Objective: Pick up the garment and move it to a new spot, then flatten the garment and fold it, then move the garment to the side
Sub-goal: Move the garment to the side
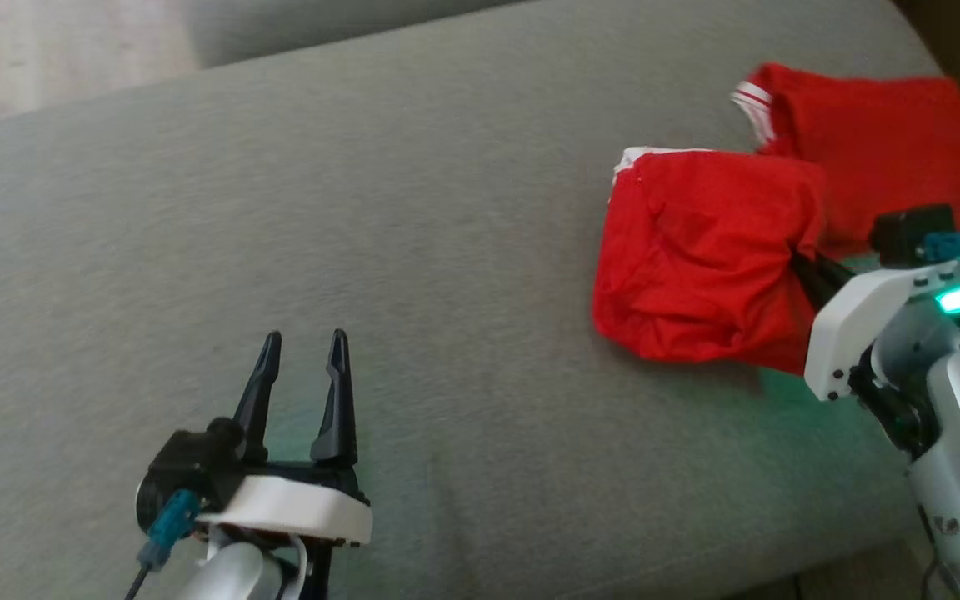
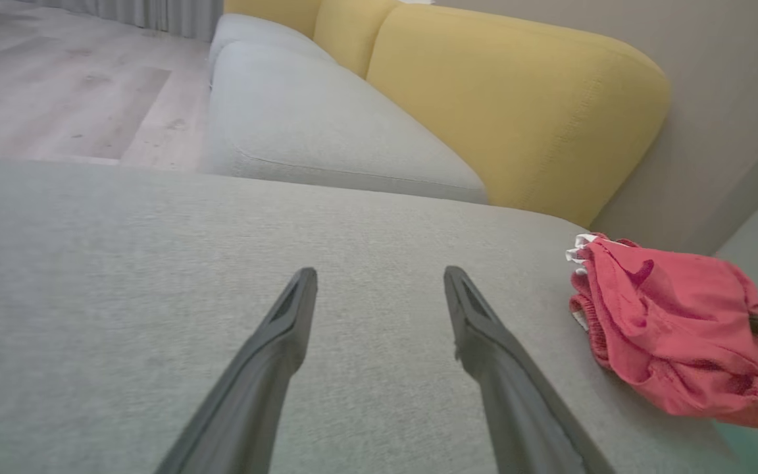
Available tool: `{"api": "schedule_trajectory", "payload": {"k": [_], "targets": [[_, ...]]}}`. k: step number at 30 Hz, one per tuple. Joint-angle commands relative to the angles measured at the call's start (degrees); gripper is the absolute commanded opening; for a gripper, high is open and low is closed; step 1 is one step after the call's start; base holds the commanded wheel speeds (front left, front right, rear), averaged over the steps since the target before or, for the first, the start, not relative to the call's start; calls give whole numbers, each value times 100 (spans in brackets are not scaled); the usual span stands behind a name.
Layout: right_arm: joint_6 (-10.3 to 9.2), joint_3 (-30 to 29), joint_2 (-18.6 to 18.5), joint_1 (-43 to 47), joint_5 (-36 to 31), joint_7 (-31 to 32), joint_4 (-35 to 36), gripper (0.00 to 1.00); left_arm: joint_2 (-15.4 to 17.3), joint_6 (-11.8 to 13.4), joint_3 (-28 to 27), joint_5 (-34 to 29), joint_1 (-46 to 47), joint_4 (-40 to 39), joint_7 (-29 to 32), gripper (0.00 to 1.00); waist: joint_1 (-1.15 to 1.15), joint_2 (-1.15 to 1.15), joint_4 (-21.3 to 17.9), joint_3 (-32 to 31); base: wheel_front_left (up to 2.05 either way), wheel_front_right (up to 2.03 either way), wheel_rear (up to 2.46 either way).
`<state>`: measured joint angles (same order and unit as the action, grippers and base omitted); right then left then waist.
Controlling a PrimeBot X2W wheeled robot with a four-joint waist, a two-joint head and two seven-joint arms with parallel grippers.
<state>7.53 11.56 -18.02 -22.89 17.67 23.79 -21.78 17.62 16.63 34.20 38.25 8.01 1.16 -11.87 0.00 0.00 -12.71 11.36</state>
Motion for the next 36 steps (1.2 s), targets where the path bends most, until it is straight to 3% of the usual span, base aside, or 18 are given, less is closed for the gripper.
{"api": "schedule_trajectory", "payload": {"k": [1,13,19,30,35,36], "targets": [[-4,24,-45,-28,17,7,229,0,120,22,-144,-63,197,-199,13,100,0,0,-307,214,0,0,0],[-4,-210,0,-465,-156,3,56,0,197,64,-81,-114,286,-311,142,100,0,0,-118,306,0,0,0],[-4,-415,-424,-981,-321,151,-256,0,262,105,-81,-153,315,-392,177,100,0,0,108,470,0,0,0],[-4,-987,-1524,-1619,-761,251,-1011,0,440,210,-9,-289,362,-646,367,100,0,0,546,761,0,0,0],[-4,-1176,-1694,-1720,-1057,60,-1238,0,489,265,20,-323,329,-757,419,100,0,0,580,822,0,0,0],[-4,-1225,-1649,-1746,-1093,-13,-1265,7,492,272,37,-332,329,-770,436,100,0,0,574,832,0,0,0]]}}
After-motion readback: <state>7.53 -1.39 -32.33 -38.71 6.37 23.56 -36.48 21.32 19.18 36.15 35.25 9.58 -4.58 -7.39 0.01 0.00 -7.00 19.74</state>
